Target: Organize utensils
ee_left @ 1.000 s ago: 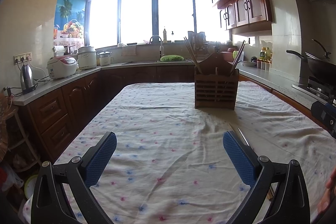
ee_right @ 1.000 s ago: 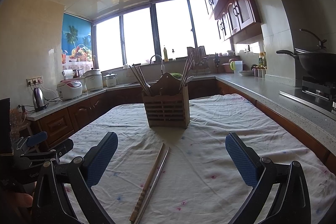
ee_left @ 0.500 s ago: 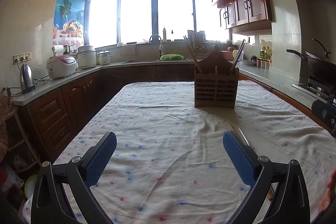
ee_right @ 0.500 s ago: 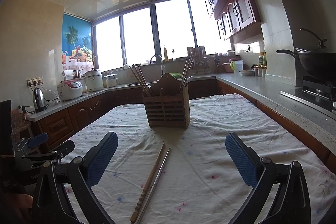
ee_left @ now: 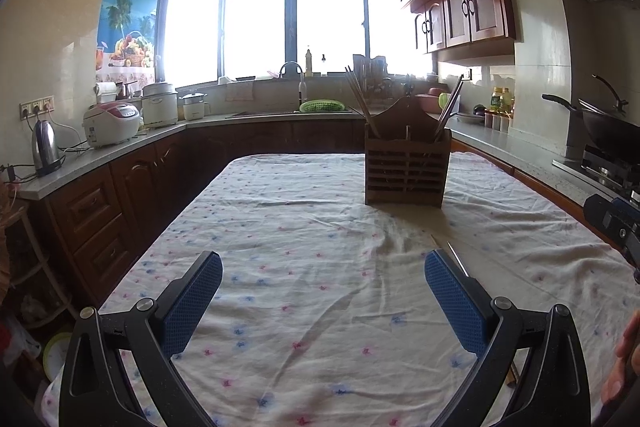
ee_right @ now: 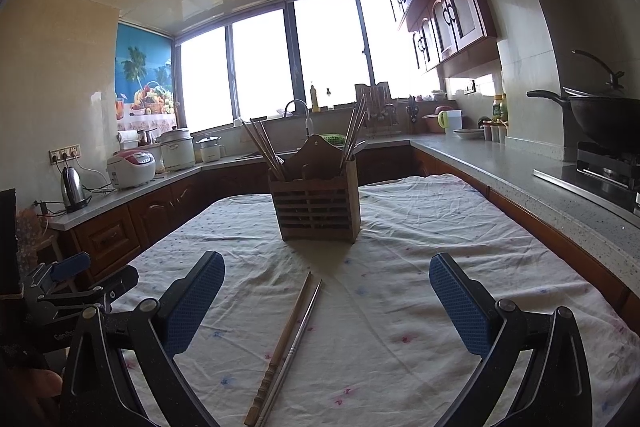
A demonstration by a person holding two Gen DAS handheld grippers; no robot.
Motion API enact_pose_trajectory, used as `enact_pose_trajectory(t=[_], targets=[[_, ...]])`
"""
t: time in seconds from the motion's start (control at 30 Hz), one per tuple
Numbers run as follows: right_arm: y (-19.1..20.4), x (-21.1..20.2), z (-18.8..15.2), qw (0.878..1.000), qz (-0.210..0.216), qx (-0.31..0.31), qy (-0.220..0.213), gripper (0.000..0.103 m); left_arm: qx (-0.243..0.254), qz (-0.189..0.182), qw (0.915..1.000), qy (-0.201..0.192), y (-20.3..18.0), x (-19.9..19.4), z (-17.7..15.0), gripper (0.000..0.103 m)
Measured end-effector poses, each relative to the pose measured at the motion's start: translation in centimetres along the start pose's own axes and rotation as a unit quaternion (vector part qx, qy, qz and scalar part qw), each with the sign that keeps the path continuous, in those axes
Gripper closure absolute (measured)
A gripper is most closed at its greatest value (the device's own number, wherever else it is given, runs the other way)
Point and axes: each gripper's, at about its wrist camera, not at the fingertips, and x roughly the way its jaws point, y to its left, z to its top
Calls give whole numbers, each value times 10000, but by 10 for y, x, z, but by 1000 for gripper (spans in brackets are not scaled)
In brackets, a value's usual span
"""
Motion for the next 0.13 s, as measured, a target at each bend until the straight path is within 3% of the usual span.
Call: enact_pose_trajectory(t=[0.13], targets=[[-2,6,1,10000,-18,17,91,0,-38,-40,10000,66,0,3,4,1]])
